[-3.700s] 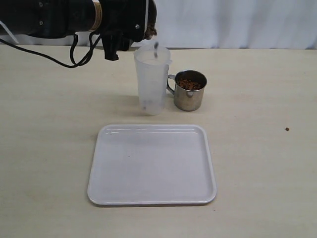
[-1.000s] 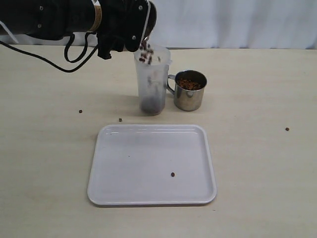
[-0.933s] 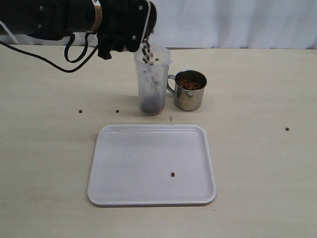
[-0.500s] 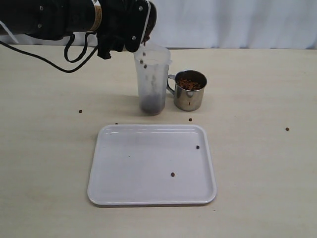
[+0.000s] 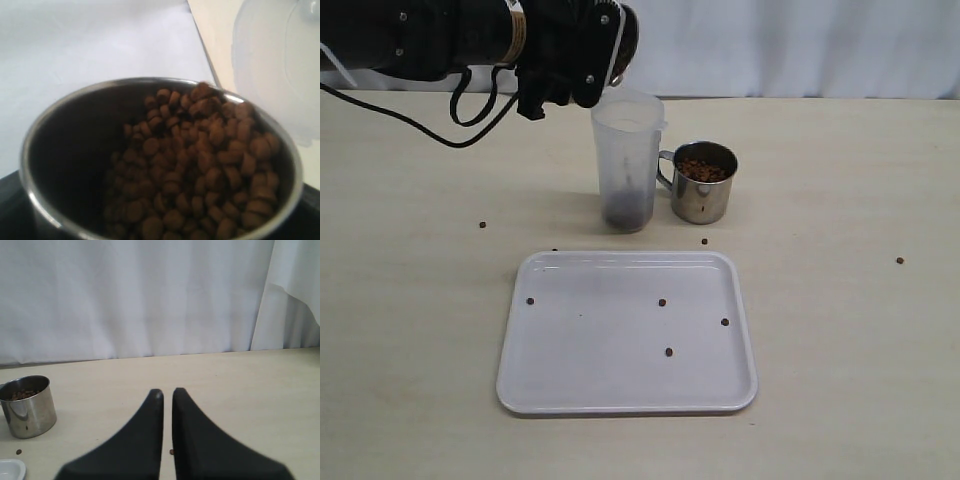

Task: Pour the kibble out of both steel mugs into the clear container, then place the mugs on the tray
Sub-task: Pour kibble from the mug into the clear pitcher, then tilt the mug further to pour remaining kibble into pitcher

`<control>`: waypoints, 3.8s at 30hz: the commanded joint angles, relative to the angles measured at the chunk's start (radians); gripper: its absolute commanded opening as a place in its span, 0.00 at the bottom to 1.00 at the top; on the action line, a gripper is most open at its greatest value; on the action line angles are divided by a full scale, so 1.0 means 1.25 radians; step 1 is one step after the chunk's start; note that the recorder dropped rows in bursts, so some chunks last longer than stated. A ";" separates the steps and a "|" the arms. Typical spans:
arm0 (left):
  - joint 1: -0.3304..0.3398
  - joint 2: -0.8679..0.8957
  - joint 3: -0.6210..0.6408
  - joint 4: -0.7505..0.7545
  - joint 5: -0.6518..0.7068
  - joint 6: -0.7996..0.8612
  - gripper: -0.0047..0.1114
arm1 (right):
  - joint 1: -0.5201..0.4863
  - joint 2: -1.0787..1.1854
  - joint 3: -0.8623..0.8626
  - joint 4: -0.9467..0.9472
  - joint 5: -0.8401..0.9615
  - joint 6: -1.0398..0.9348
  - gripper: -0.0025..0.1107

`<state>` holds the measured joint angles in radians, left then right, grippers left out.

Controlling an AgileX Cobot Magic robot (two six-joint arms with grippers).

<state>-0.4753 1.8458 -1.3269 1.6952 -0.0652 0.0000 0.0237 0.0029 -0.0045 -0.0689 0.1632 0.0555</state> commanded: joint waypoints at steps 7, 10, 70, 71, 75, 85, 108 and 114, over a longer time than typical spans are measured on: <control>-0.001 -0.006 -0.010 -0.002 -0.014 0.000 0.04 | 0.001 -0.002 0.004 0.003 -0.003 -0.003 0.07; -0.001 -0.006 -0.010 -0.002 -0.012 0.000 0.04 | 0.001 -0.002 0.004 0.003 -0.003 -0.003 0.07; -0.001 0.013 -0.038 0.039 -0.009 0.071 0.04 | 0.001 -0.002 0.004 0.003 -0.003 -0.003 0.07; -0.001 0.013 -0.038 0.039 -0.009 0.079 0.04 | 0.001 -0.002 0.004 0.003 -0.003 -0.003 0.07; -0.001 0.013 -0.038 0.039 -0.009 0.089 0.04 | 0.001 -0.002 0.004 0.003 -0.003 -0.003 0.07; -0.001 0.013 -0.038 0.039 -0.009 0.123 0.04 | 0.001 -0.002 0.004 0.003 -0.003 -0.003 0.07; -0.020 0.013 -0.038 0.039 0.024 0.183 0.04 | 0.001 -0.002 0.004 0.003 -0.003 -0.003 0.07; -0.020 0.013 -0.038 0.039 0.024 0.205 0.04 | 0.001 -0.002 0.004 0.003 -0.003 -0.003 0.07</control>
<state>-0.4955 1.8668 -1.3619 1.7497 -0.0461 0.2376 0.0237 0.0029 -0.0045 -0.0689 0.1632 0.0555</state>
